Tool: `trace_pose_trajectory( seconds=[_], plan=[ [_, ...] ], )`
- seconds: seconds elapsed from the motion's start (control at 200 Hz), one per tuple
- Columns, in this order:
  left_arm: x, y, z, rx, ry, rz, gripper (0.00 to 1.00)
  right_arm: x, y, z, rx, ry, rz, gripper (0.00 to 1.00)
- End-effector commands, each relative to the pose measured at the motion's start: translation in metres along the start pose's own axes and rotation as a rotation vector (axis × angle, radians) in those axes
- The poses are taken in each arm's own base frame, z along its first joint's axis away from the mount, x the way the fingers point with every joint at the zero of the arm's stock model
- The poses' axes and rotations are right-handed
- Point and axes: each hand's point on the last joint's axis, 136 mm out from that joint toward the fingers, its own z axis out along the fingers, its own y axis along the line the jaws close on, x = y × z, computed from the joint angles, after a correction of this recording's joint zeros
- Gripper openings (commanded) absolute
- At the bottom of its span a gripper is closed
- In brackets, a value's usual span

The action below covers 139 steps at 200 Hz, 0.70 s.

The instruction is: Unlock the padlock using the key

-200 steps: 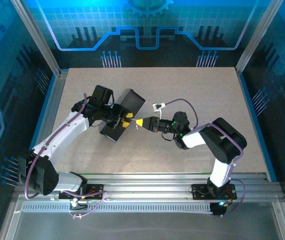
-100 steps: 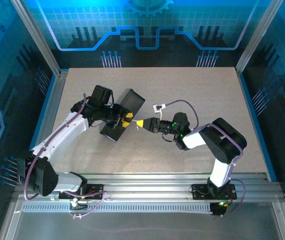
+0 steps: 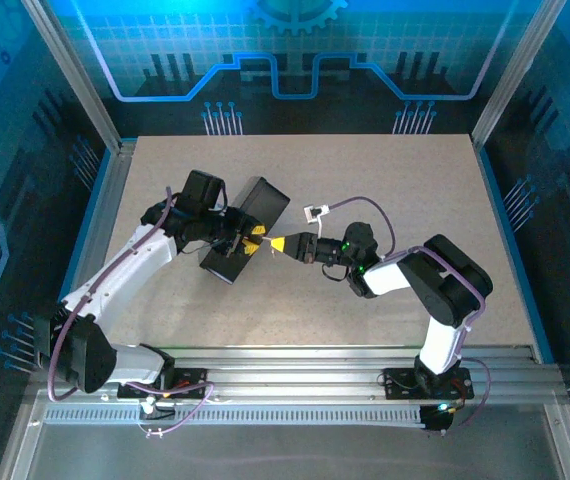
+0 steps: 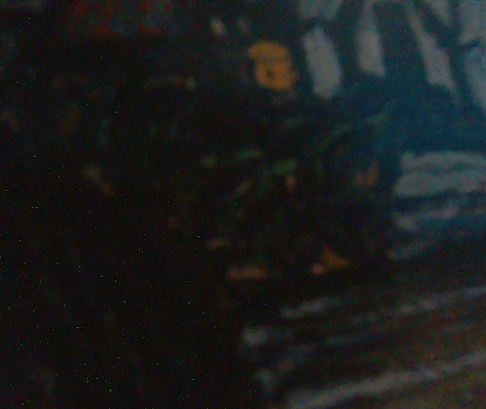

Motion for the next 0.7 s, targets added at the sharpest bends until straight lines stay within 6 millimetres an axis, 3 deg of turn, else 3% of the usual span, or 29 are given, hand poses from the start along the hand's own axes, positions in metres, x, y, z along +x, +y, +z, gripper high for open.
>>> trace_pose_trajectory(
  seconds=[0.0,0.69],
  plan=[
    [0.008,-0.024,-0.016,0.112,0.008,0.080,0.00,-0.004,0.005,0.007,-0.020,-0.011,-0.030,0.00],
    [0.007,-0.025,-0.016,0.121,0.003,0.070,0.00,0.002,0.009,0.023,-0.049,0.017,-0.011,0.00]
  ],
)
